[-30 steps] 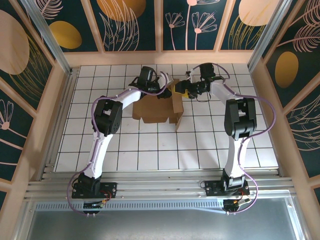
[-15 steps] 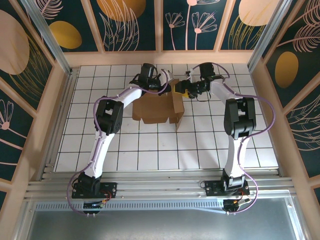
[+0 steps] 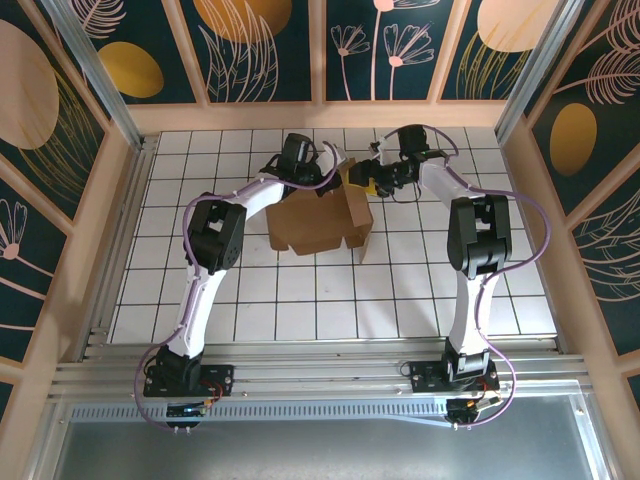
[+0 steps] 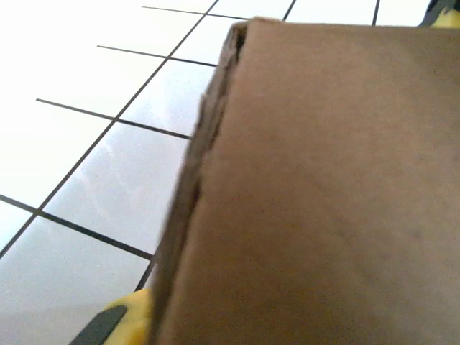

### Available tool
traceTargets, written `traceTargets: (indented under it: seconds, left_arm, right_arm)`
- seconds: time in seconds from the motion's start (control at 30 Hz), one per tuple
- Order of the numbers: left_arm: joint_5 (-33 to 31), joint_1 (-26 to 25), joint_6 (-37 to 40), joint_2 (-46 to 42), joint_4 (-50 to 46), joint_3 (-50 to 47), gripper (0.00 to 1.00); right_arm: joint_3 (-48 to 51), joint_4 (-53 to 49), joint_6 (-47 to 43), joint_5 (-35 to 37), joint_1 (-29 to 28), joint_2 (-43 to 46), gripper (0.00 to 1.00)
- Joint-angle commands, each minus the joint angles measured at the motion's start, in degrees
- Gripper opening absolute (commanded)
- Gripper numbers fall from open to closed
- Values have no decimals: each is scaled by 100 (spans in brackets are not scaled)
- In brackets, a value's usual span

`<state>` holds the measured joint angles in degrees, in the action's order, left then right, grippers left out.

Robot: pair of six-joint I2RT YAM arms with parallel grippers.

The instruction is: Fold the paper box

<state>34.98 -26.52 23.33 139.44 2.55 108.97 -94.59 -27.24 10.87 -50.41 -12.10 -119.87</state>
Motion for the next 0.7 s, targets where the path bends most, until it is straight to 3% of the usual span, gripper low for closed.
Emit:
traceTargets:
  seconds: [0.0,0.2,0.47,0.67]
  left_arm:
    - [-98,-79,-424,-93,-103,30,10]
    - [-670,-77,-920,-388,-123,-306,11]
    - [-2944,-172,-2478,-1205,845,-1635,12]
    - [-4987,-482,-3322,-1614,1782,-2474,12]
  right_arm:
    - [-122,-47,89,263,-37,22,74]
    - [63,261,369,908,-21,661,80]
    - [666,883,1130,2404,343,1783,88]
    - [1129,1349,1391,2519,596,2365,89]
